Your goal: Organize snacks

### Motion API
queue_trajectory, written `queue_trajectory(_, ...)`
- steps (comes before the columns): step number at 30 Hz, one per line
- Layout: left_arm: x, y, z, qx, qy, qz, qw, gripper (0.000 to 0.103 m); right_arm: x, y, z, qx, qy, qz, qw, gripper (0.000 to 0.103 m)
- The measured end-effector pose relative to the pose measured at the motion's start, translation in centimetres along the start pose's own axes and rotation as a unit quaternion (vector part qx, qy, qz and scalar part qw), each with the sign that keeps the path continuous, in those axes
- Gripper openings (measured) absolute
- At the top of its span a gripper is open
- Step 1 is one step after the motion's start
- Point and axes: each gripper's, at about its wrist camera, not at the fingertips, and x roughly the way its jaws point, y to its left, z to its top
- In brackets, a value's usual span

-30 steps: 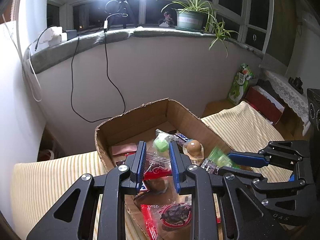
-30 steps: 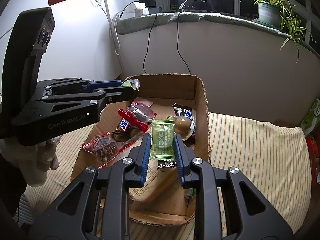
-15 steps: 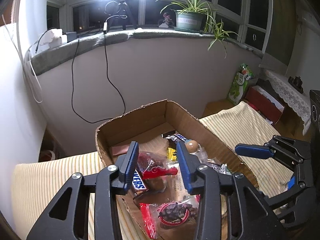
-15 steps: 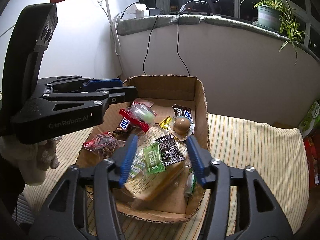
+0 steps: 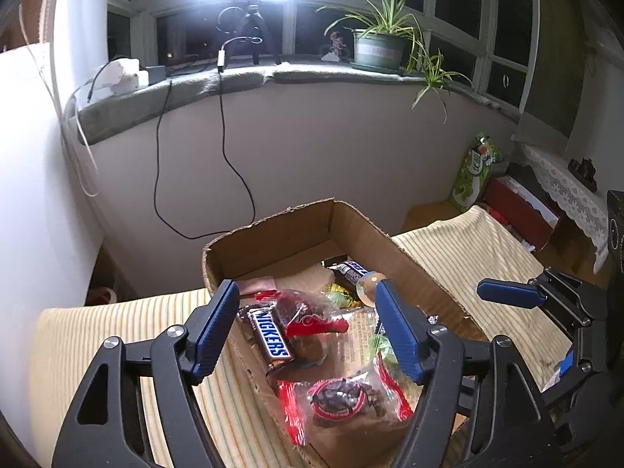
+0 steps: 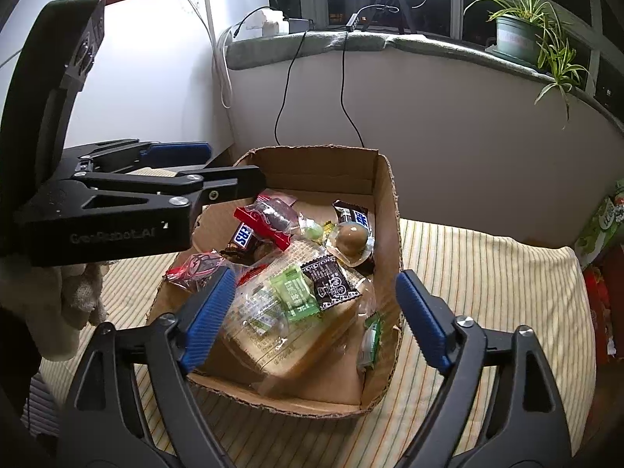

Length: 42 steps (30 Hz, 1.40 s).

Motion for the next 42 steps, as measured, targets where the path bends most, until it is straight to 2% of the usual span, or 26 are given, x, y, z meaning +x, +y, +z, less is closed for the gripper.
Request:
queue_trajectory(8,-2.6,-0.4,-0.9,-0.004,-0.017,0.008,0.9998,0.073,-1.6,0.4,-0.4,0.003,-0.011,-0.010,1.000,0.093)
queue_trajectory(13,-4.8,-0.7,-2.0,-0.009,-0.031,0.014,0.9994,0.079,-2.8,0.6,-0.8,0.004,-0.022,-0.018,1.000,0.095)
queue_trajectory(19,-7.2,-1.7,-4.4,-0.008,-0.040,0.043,0.9983,0.079,-4.4,0.5,-1.5,0.015,-0.034,-0.026,0.999,0.100)
queue_trajectory(28,-10.2,-2.1,-6.9,-0.031,-0.054,0.072,0.9955,0.081,-6.2,0.5,-3.1,0.031,-0.034,-0.034,0.998,0.102)
queue_trajectory(42,-11.5,-1.7,-8.5,-0.052,-0.054,0.077,0.9942,0.081,-7.8,1.4,-3.9,0.037,-0.041,-0.039,0.998,0.102)
